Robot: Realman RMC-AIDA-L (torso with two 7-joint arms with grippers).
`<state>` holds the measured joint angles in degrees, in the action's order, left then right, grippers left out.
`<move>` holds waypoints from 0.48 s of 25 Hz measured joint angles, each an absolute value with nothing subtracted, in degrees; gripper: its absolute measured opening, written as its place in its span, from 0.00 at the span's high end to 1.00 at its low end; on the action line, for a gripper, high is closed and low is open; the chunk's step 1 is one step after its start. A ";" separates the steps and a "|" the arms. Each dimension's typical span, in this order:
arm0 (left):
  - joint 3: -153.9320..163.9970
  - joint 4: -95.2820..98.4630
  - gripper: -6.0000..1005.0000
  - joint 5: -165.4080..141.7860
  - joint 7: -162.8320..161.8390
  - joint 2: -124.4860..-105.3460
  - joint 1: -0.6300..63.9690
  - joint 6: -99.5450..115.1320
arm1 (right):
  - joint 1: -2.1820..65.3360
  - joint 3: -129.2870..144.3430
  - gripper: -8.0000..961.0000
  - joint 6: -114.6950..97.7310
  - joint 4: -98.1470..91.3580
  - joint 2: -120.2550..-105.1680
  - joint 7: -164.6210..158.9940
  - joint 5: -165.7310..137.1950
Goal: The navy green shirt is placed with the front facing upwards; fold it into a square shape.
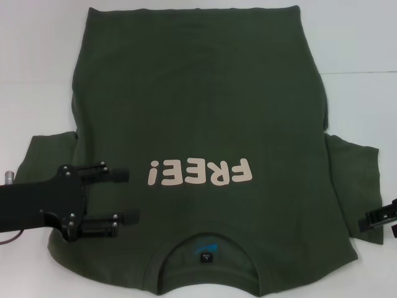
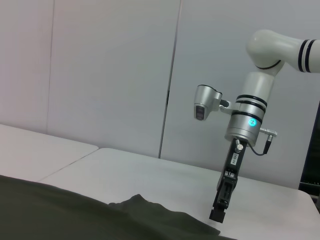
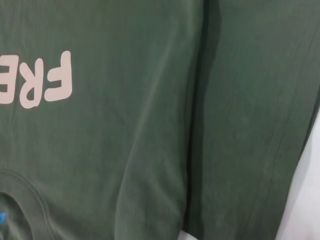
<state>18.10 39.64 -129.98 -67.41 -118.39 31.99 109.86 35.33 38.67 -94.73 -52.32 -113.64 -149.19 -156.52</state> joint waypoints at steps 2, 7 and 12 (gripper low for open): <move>18.10 39.64 0.20 -129.99 -67.41 -118.39 31.97 109.86 | 35.33 38.67 0.02 -94.59 -52.28 -113.64 -149.25 -156.47; 18.10 39.64 0.20 -129.99 -67.34 -118.45 31.87 109.82 | 35.33 38.67 0.02 -94.34 -52.16 -113.64 -149.31 -156.36; 18.10 39.64 0.20 -130.05 -67.32 -118.48 31.84 109.77 | 35.35 38.67 0.02 -94.06 -51.99 -113.64 -149.40 -156.32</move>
